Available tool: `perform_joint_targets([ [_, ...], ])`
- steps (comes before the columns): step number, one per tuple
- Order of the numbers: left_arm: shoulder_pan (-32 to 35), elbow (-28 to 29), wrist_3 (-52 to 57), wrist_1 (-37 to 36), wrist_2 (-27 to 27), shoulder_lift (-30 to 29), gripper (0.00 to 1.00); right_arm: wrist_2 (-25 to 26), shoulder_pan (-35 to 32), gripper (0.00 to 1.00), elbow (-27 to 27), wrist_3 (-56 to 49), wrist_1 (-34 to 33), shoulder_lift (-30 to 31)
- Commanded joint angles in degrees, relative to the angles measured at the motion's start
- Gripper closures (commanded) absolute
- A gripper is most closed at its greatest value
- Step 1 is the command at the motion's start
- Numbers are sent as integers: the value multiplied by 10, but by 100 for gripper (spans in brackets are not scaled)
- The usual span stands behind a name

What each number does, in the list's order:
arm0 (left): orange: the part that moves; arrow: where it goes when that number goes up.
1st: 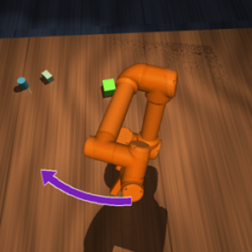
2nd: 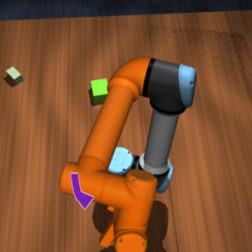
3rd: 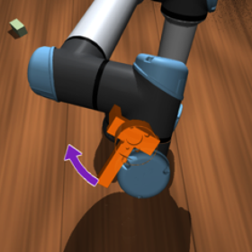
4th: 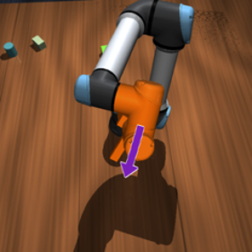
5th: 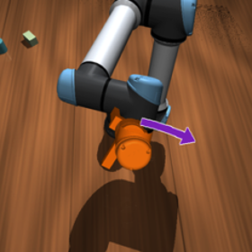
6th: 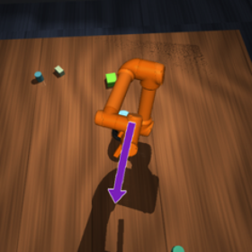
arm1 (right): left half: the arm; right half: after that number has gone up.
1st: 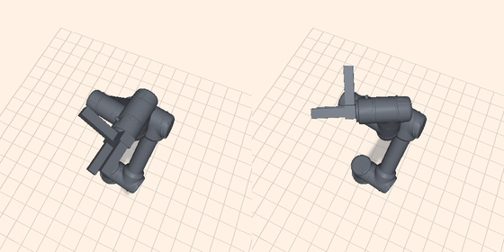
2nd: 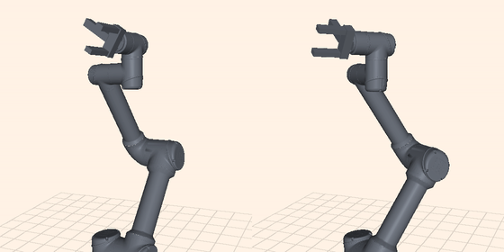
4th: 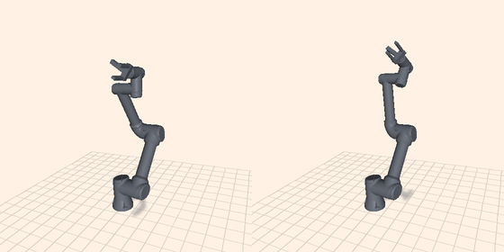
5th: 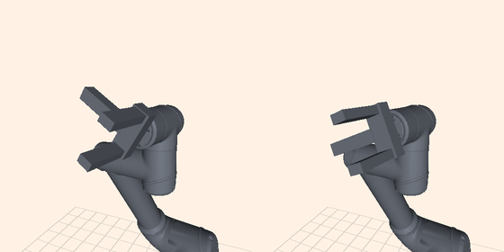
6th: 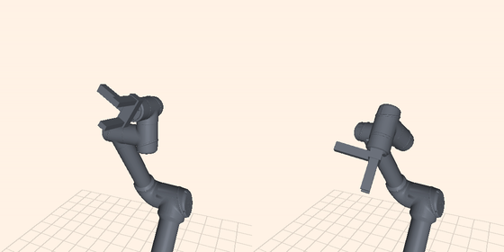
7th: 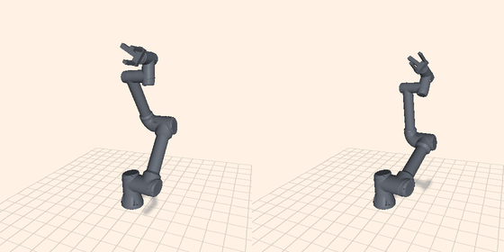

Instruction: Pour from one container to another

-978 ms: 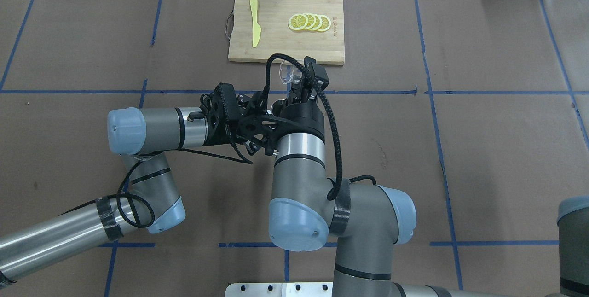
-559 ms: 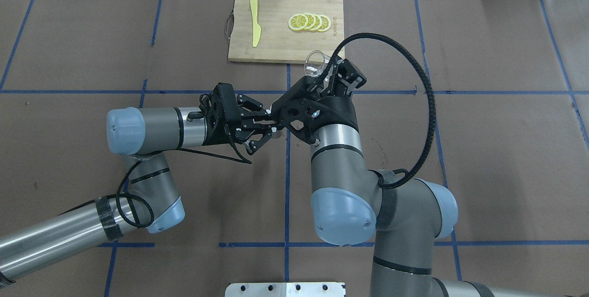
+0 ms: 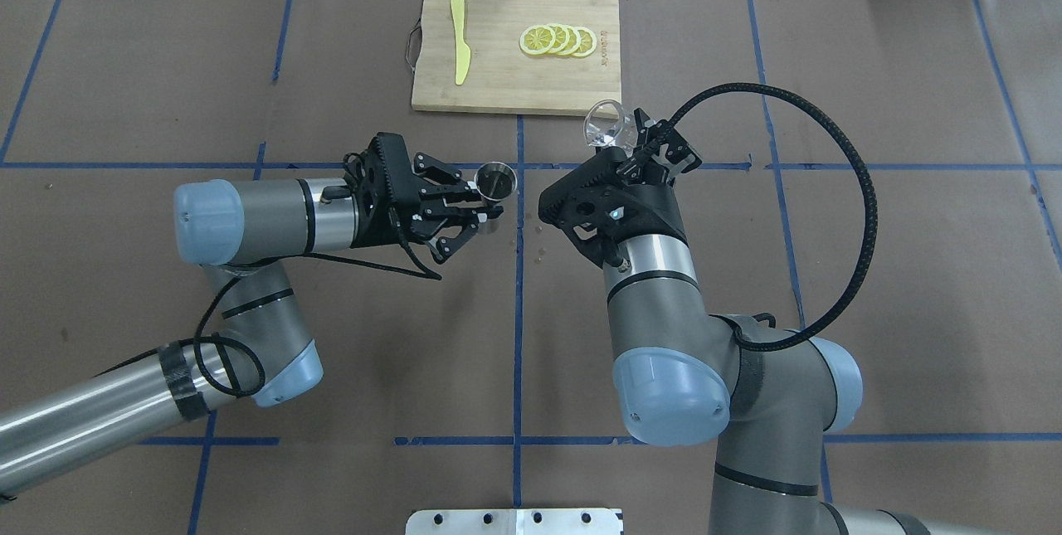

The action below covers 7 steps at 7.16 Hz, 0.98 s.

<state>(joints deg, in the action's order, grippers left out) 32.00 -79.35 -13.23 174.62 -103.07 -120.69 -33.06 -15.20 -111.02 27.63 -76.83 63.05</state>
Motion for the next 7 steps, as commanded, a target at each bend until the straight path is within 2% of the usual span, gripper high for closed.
perform_joint_targets([
  [1, 49, -34, -1, 0, -35, 54, 100, 0, 0, 100, -1, 3, 1, 1],
  [4, 86, -116, -2, 7, -49, 174, 100, 0, 0, 100, -3, 3, 1, 2],
  [7, 92, -123, -70, 184, -43, 336, 100, 2, 0, 100, -4, 16, 1, 6],
])
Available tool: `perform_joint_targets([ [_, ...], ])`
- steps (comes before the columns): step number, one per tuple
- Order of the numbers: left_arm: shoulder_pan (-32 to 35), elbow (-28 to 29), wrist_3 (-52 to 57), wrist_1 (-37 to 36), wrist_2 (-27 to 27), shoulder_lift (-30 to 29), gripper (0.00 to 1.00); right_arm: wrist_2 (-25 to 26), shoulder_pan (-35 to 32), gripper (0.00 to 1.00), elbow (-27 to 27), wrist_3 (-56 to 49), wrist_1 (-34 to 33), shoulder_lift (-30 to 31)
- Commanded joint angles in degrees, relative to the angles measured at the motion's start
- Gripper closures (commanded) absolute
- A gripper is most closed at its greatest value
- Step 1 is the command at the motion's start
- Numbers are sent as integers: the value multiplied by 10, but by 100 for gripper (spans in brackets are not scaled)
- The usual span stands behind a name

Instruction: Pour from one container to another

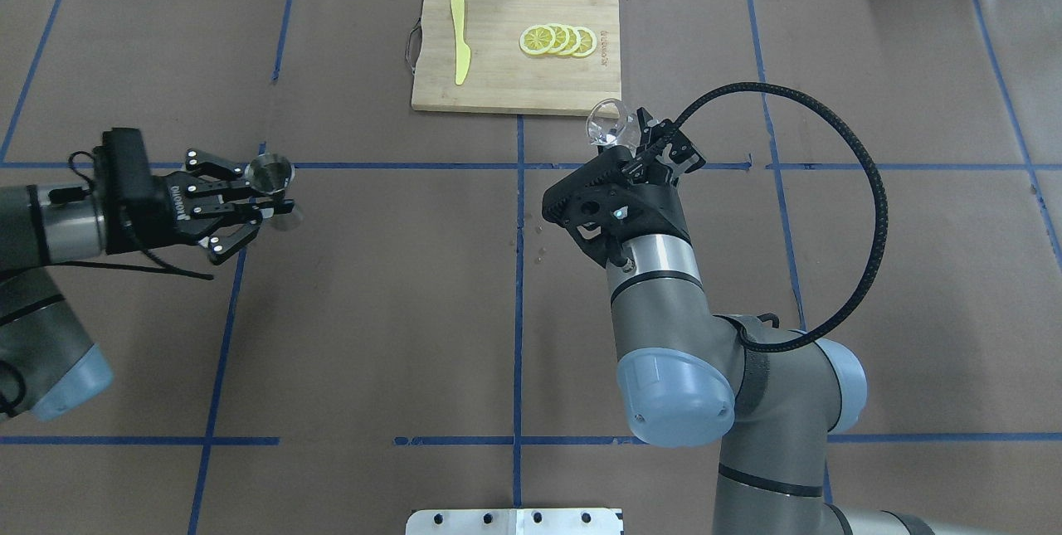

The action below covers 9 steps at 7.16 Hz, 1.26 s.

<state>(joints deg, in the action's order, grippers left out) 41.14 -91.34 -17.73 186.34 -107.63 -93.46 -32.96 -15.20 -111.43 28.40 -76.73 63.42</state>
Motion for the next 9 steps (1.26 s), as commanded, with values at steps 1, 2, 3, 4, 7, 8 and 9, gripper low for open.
perform_joint_targets([
  [1, 1, -14, -68, 95, 53, 104, 100, 1, 0, 100, 1, 9, 0, 4],
  [2, -1, -10, -119, 131, 118, 131, 100, 1, 0, 100, 1, 9, 0, 5],
  [3, -3, -12, -146, 153, 134, 163, 100, 1, 0, 100, 1, 9, 0, 6],
  [4, -6, -10, -170, 170, 157, 185, 100, 1, 0, 100, 1, 9, 0, 5],
  [7, -23, -9, -185, 172, 168, 194, 100, 1, 1, 100, 1, 9, 0, 4],
  [8, -44, -9, -198, 171, 174, 194, 100, 1, 0, 100, 1, 9, 0, 4],
  [9, -75, -1, -204, 170, 192, 194, 100, 1, 0, 100, 1, 9, 0, 4],
])
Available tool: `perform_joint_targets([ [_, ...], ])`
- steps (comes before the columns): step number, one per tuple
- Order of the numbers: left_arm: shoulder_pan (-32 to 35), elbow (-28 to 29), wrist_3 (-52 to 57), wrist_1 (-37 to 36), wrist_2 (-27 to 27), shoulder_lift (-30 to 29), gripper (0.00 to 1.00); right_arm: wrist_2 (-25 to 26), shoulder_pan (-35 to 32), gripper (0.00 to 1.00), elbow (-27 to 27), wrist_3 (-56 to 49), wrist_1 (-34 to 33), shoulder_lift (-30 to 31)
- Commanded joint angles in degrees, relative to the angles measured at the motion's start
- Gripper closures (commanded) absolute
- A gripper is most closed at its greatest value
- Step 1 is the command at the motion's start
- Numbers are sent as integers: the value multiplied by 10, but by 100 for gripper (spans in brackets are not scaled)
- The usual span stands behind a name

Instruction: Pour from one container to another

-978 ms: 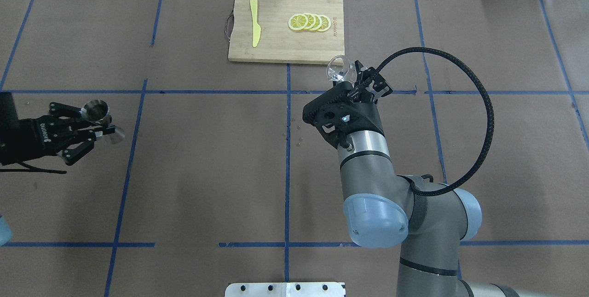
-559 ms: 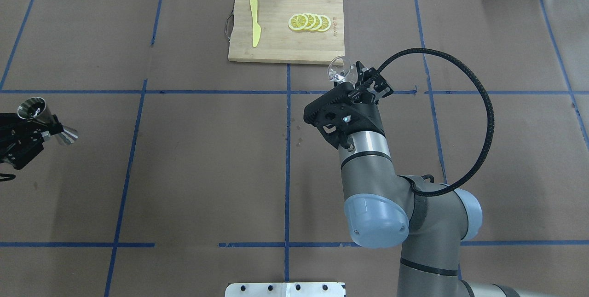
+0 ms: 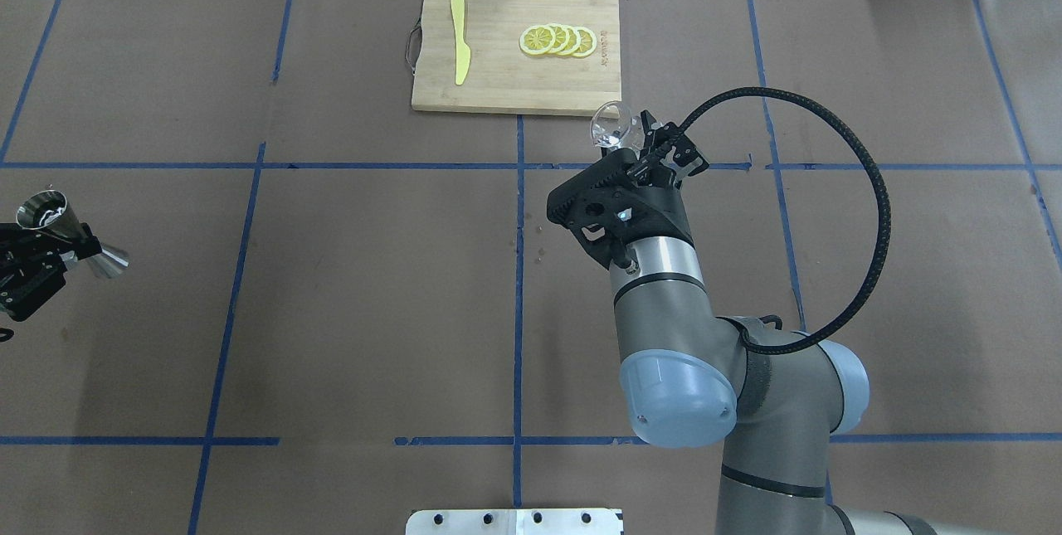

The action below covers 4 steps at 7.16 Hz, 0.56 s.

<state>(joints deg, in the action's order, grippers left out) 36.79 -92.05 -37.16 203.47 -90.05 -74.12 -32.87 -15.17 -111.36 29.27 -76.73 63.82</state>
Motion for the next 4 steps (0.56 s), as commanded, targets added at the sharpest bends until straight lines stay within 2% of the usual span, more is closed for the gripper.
perform_joint_targets([
  [1, -74, 7, -23, 0, 81, 1, 100, 0, 0, 100, 0, 0, 0, 0],
  [3, -194, 19, -55, -1, 285, 1, 100, 1, 0, 100, 0, 1, 0, 1],
  [4, -231, 20, -53, -2, 373, 1, 100, 1, 0, 100, -1, 1, 0, 1],
])
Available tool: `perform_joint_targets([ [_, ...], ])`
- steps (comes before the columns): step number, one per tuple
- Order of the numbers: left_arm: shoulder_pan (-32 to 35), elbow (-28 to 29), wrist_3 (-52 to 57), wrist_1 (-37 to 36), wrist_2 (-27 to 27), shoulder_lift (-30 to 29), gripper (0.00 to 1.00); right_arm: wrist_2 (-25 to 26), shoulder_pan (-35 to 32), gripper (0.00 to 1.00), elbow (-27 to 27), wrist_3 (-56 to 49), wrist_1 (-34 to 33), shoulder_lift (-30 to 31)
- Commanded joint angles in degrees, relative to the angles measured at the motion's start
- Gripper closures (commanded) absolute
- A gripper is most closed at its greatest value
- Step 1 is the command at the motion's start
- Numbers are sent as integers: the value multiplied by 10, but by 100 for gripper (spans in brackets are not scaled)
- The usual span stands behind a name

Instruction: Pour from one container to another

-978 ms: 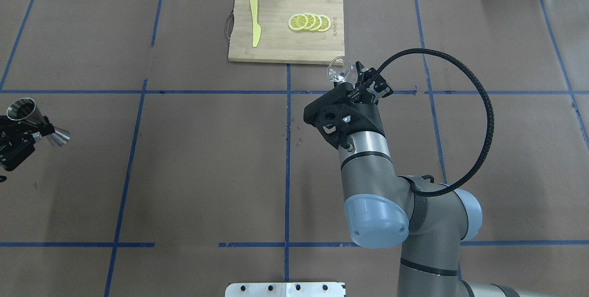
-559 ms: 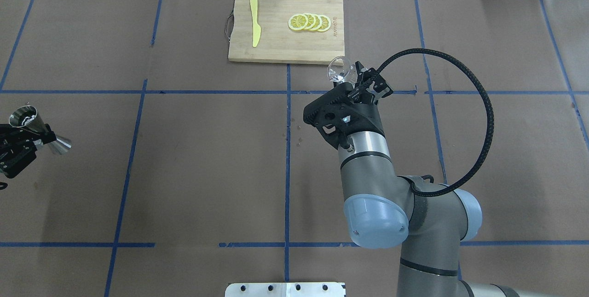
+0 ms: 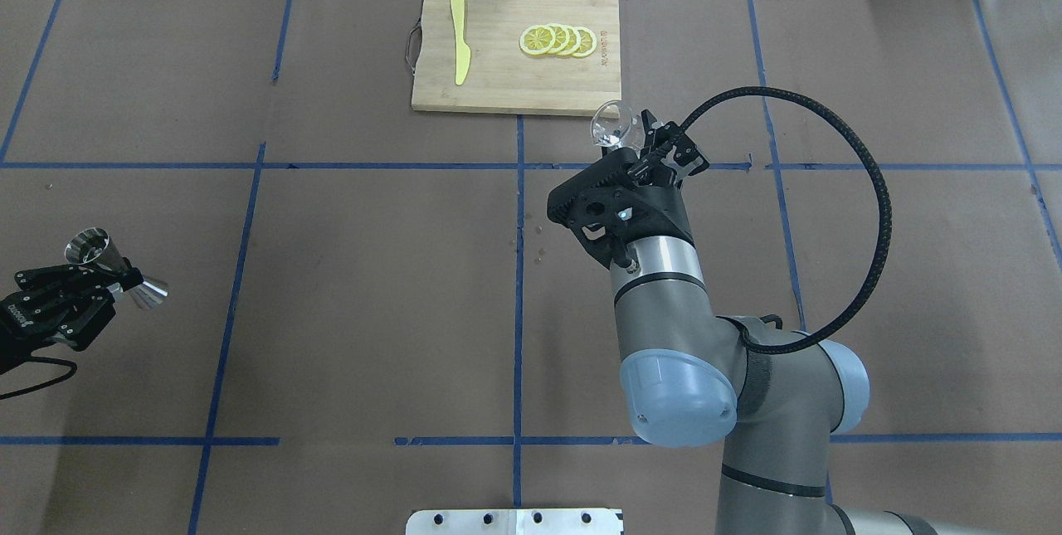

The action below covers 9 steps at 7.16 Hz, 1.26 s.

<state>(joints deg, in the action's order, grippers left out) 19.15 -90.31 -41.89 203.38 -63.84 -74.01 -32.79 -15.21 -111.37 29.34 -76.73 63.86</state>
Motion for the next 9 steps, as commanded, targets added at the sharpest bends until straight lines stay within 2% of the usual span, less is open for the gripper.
perform_joint_targets([
  [1, -82, 6, 1, -4, 202, 0, 100, 0, 0, 100, -1, 0, 0, -1],
  [2, -101, 9, 1, -4, 262, -4, 100, 0, 0, 100, -1, 0, 0, 0],
  [3, -111, 13, 1, -8, 282, -6, 100, 0, 0, 100, -1, 0, 0, 0],
  [6, -119, 58, 0, -11, 318, -62, 100, 0, 1, 100, -1, 0, 0, 0],
  [9, -122, 80, 12, -13, 333, -65, 100, 0, 1, 100, -1, 0, 0, 0],
])
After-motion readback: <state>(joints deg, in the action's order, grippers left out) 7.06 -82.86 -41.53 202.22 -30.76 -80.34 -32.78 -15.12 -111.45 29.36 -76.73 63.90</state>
